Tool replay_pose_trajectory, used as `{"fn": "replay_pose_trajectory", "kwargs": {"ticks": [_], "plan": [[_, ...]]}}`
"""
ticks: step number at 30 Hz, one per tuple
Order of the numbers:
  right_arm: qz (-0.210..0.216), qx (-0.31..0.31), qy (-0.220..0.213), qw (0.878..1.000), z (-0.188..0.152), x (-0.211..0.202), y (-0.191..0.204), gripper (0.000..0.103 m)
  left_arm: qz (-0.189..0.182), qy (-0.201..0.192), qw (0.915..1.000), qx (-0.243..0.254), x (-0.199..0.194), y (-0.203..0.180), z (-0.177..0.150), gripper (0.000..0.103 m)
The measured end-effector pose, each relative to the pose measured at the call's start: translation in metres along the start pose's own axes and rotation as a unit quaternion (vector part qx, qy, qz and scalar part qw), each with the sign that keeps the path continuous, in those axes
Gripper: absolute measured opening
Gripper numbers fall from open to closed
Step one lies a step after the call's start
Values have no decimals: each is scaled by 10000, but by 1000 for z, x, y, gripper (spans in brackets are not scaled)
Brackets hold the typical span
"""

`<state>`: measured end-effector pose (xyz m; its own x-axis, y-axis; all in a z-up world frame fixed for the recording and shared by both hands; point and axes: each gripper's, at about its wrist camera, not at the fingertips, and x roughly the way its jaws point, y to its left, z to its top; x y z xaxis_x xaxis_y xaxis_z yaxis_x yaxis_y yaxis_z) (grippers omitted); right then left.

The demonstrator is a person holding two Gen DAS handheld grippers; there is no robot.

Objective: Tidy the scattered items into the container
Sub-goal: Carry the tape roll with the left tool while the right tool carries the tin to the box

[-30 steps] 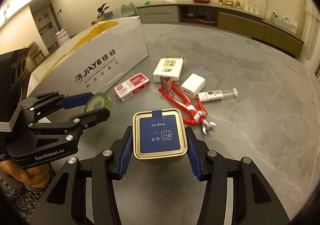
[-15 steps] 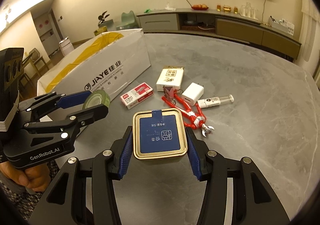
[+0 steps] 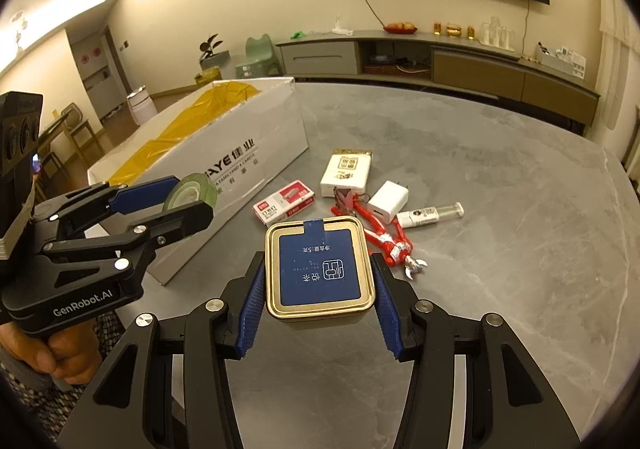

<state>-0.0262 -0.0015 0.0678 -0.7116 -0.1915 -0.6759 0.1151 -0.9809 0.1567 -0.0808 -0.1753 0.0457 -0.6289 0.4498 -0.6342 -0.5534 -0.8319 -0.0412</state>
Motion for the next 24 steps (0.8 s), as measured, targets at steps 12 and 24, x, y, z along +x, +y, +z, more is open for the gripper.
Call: {"fn": "replay_pose_trajectory", "kwargs": {"ticks": [12,24], "plan": [[55,-127,-260,9996,15,-16,27,53,68,-279,9995,-145,-24,15,7,49],[20,-205,-410,9989,26,-24,50,53,59,-651,9964,-539,-56,47,15,49]]}}
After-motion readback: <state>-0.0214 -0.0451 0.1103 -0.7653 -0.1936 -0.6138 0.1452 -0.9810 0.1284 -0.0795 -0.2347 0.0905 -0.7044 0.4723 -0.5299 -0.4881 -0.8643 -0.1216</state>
